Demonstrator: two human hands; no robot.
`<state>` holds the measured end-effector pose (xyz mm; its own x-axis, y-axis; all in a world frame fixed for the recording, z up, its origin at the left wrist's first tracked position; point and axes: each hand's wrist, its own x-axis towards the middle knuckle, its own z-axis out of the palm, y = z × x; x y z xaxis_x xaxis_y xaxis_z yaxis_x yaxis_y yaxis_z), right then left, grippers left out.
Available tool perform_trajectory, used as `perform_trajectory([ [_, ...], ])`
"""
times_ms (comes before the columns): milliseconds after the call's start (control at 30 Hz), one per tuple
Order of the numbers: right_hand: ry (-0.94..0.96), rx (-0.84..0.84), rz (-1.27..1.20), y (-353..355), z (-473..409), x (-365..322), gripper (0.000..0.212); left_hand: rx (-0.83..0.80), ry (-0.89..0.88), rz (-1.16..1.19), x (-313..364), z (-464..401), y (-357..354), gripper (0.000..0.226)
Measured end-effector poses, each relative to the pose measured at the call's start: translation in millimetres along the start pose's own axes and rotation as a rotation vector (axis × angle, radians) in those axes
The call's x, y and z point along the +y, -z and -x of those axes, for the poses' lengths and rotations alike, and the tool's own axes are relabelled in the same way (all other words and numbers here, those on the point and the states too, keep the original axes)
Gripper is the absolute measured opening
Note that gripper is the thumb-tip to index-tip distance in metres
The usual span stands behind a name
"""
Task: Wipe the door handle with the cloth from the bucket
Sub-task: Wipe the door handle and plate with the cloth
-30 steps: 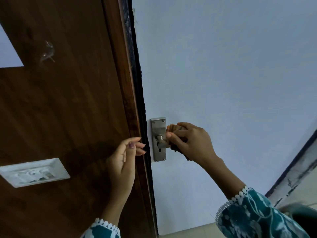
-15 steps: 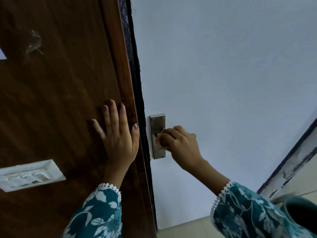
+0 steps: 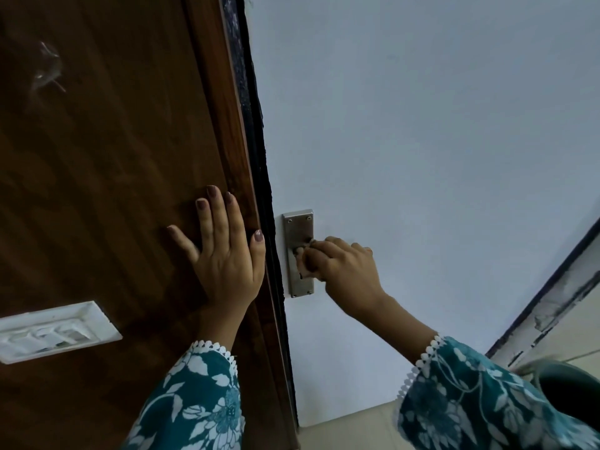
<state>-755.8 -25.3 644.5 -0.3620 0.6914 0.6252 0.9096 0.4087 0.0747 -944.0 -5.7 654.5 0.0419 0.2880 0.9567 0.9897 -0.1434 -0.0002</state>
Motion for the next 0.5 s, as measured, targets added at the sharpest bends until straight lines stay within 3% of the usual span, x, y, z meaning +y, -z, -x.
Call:
perform_trajectory([
  [167, -0.076, -0.115, -0.005, 9.3, 5.7, 20.7, 0.041, 0.04, -0.003, -0.004, 1.7, 0.3, -2.9, 0.059],
  [367, 0.05, -0.108, 0.08, 3.2, -11.1, -26.0, 0.025, 0.057, -0.001, 0.0, 0.5, 1.0, -4.2, 0.058],
  [500, 0.005, -0.085, 0.052, 4.7, -7.2, -1.9, 0.036, 0.059, -0.019, 0.013, -0.9, 1.1, -4.5, 0.059],
])
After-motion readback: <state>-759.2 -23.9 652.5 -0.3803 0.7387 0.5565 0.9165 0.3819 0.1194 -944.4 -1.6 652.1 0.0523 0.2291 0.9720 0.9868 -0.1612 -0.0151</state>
